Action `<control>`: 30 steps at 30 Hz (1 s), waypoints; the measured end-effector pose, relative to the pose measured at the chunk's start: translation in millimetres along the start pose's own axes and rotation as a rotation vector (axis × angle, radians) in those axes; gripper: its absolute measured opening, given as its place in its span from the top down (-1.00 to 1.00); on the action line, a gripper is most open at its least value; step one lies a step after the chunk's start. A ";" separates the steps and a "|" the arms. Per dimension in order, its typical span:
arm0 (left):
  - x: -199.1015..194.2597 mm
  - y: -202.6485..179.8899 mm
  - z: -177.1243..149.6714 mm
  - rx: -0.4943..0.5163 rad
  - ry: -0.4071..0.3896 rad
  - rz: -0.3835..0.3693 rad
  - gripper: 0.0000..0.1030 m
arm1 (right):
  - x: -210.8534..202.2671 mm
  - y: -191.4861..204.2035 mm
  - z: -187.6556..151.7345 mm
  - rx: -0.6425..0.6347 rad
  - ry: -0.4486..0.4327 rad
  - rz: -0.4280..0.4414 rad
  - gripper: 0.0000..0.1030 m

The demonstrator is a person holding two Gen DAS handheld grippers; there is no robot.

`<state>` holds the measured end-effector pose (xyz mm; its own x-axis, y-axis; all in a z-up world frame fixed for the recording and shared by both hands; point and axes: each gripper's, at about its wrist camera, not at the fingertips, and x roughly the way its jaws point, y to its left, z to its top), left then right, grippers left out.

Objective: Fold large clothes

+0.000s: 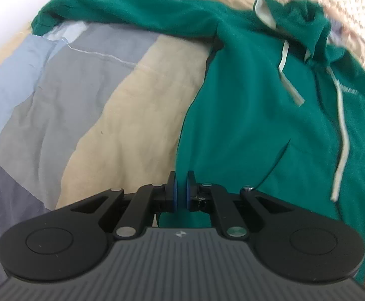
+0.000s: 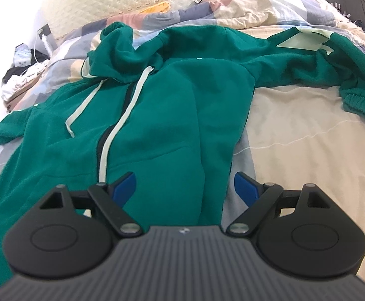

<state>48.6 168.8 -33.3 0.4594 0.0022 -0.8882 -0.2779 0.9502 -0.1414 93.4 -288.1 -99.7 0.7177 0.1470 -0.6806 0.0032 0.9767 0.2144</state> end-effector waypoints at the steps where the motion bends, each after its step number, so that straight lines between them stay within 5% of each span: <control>1: 2.7 -1.7 -0.6 0.003 -0.002 0.009 0.86 | 0.5 0.1 -0.3 -0.002 0.005 -0.001 -0.68; 6: 0.7 -3.1 -1.1 0.020 -0.020 -0.014 0.81 | 1.4 -0.2 -2.5 0.000 0.021 -0.002 -0.68; 11: -18.7 3.7 -1.4 -0.009 -0.081 -0.048 -0.01 | -6.9 4.4 -3.6 -0.009 -0.006 0.027 -0.68; 21: -44.9 -13.9 50.8 -0.015 -0.238 -0.201 -0.07 | -10.4 35.5 23.4 -0.078 -0.066 0.159 -0.68; 30: 12.5 -62.5 155.7 -0.038 -0.327 -0.409 -0.19 | 45.1 70.7 96.3 -0.024 -0.102 0.277 -0.67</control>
<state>203.1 158.0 32.5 0.7741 -0.2643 -0.5752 -0.0477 0.8817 -0.4693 193.0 -227.4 -47.8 0.7555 0.3929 -0.5242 -0.2182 0.9054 0.3641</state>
